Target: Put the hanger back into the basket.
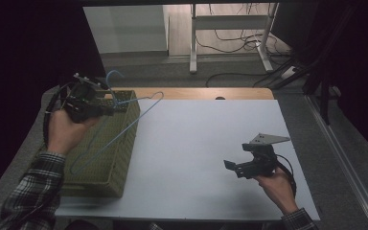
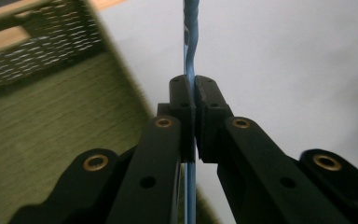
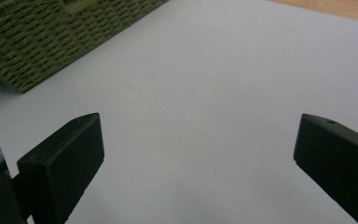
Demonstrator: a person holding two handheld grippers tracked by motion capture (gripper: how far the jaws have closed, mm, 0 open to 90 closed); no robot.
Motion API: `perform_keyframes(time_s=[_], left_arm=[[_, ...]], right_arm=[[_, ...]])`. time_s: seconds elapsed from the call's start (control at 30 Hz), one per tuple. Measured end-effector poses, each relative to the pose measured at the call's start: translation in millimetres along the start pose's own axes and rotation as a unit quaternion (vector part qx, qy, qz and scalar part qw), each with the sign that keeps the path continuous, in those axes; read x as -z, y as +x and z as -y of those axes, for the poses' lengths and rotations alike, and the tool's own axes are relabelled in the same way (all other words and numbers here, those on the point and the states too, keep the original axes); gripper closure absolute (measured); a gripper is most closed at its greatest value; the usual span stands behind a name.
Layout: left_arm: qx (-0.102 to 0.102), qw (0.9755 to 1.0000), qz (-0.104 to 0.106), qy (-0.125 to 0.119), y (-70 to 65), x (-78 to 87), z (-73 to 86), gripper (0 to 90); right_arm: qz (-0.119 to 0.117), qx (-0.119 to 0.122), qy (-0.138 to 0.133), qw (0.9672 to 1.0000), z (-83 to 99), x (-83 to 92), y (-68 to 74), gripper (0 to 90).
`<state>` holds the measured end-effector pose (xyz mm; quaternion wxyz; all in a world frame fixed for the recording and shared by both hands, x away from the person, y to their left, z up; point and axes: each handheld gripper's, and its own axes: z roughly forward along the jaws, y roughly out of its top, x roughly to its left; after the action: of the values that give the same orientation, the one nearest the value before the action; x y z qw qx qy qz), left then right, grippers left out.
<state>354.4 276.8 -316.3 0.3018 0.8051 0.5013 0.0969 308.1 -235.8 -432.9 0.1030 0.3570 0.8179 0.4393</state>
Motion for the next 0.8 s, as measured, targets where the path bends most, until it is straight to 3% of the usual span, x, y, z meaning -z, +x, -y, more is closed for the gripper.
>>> perform_keyframes(time_s=[0.07,0.3,0.47,0.8], left_arm=[[0.003,1.0,-0.003,-0.002,4.5,2.8,2.2,87.6],[0.011,0.9994,-0.024,-0.023,38.6,19.0,19.2,87.6],[0.007,0.9991,-0.027,-0.032,58.0,25.8,32.7,87.6],[0.013,0.9985,-0.028,-0.046,92.4,23.7,66.5,87.6]], right_arm=[[0.003,-0.003,0.005,1.0,4.9,0.7,-1.8,1.3],[0.013,-0.008,0.018,0.9997,15.3,3.4,-6.3,1.3],[0.02,-0.011,0.02,0.9995,19.4,6.6,-8.8,1.3],[0.024,-0.021,0.025,0.9992,26.2,10.9,-13.9,1.3]])
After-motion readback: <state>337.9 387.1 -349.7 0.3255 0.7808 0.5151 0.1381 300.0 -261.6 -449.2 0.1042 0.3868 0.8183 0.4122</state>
